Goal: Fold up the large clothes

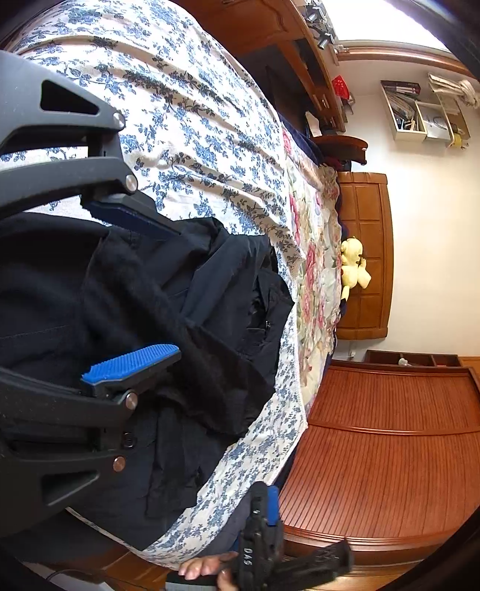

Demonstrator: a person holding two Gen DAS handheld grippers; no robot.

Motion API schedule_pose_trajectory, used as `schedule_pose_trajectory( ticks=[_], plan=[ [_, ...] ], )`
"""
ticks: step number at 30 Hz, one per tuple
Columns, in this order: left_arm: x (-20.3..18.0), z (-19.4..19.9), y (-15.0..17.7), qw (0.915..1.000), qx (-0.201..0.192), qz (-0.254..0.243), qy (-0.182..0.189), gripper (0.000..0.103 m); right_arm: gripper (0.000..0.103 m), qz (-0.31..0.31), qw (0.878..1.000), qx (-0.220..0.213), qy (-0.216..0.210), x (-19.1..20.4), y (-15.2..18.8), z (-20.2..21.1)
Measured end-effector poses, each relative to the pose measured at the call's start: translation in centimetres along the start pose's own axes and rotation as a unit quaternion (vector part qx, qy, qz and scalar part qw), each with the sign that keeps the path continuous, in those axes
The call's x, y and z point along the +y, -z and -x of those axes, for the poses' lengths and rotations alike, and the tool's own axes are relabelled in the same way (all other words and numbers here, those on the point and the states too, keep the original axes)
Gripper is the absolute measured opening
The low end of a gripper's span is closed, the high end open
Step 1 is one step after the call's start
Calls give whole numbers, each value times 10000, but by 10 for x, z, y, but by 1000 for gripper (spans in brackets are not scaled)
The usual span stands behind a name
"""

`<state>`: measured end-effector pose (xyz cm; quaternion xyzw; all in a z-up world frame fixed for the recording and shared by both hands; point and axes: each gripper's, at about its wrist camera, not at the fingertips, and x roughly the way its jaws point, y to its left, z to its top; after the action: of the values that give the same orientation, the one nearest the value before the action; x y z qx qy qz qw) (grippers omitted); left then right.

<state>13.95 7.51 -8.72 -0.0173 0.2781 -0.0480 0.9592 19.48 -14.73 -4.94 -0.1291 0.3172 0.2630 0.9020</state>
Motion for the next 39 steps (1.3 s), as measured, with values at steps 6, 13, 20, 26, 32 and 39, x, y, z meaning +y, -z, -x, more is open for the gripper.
schedule_pose_trajectory(
  ticks=[6, 13, 20, 26, 32, 39],
  plan=[
    [-6, -10, 4, 9998, 176, -93, -22, 58, 61, -443, 9986, 194, 196, -36, 34, -6],
    [-16, -22, 13, 9986, 475, -203, 145, 58, 61, -678, 9963, 421, 327, -56, 63, -18],
    [-24, -30, 20, 9970, 683, -269, 245, 58, 61, -901, 9921, 843, 238, -60, 100, -52],
    [-23, -34, 25, 9954, 877, -290, 237, 19, 61, -976, 9900, 986, 269, -65, 118, -67],
    [-28, -22, 37, 9924, 1052, -385, 507, 7, 61, -1105, 9888, 981, 232, -70, 122, -72],
    [-36, -12, 45, 9931, 983, -411, 499, 5, 61, -1120, 9887, 965, 232, -70, 124, -70]
  ],
)
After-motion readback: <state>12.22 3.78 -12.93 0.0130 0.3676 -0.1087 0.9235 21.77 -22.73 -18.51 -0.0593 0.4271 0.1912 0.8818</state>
